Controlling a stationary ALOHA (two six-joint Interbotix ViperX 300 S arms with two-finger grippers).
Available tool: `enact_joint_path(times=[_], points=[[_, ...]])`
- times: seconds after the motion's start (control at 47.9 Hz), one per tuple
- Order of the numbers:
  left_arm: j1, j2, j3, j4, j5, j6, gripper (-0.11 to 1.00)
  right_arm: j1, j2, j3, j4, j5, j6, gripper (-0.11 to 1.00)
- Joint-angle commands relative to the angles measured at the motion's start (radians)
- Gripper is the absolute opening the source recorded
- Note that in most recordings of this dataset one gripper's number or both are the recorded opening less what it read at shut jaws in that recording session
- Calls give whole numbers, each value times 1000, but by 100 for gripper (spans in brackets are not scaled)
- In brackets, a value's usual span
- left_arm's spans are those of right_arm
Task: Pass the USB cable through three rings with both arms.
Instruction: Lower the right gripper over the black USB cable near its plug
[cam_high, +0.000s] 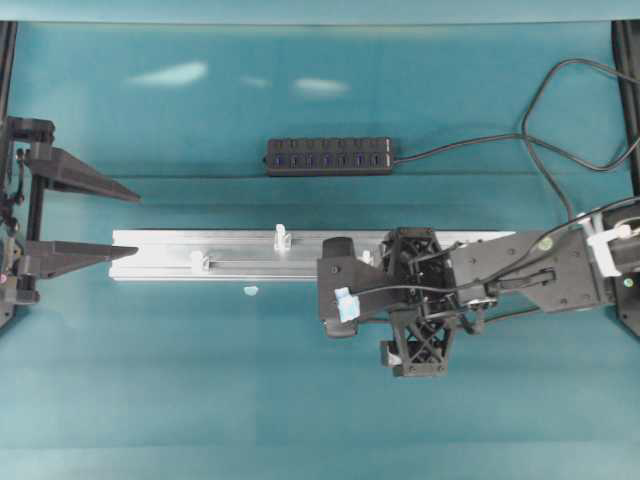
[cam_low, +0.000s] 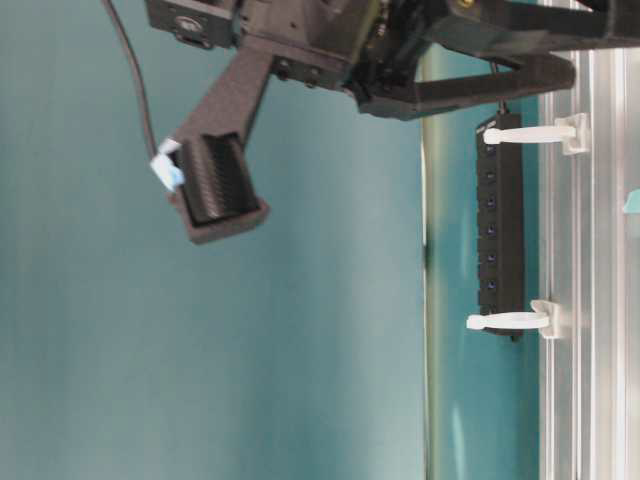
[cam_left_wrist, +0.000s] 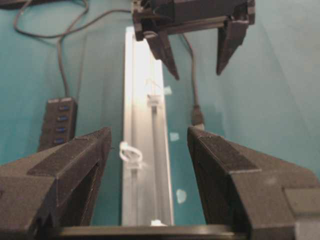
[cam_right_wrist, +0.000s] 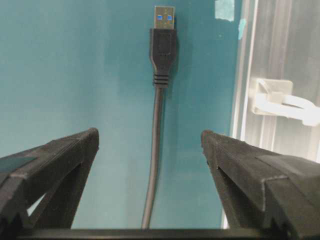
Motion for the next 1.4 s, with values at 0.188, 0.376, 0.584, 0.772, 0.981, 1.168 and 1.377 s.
enact_joint_path(times=[0.188, 0.376, 0.584, 0.772, 0.981, 1.168, 1.377], points=[[2, 5, -12, 2, -5, 0, 69, -2, 63, -23, 0, -23, 18, 77], [0, 5, -12, 2, -5, 0, 69, -5, 95, -26, 0, -28, 48, 77], [2, 6, -12, 2, -5, 0, 69, -6, 112, -26, 0, -41, 74, 77], [2, 5, -12, 2, -5, 2, 69, -6, 127, -25, 2, -41, 84, 77], [2, 5, -11, 2, -5, 2, 69, -6, 137, -25, 0, -41, 86, 77], [3, 6, -9, 2, -8, 3, 69, -6, 137, -23, 0, -49, 86, 70], [3, 6, -9, 2, -9, 3, 69, -6, 138, -26, 0, -64, 84, 66]])
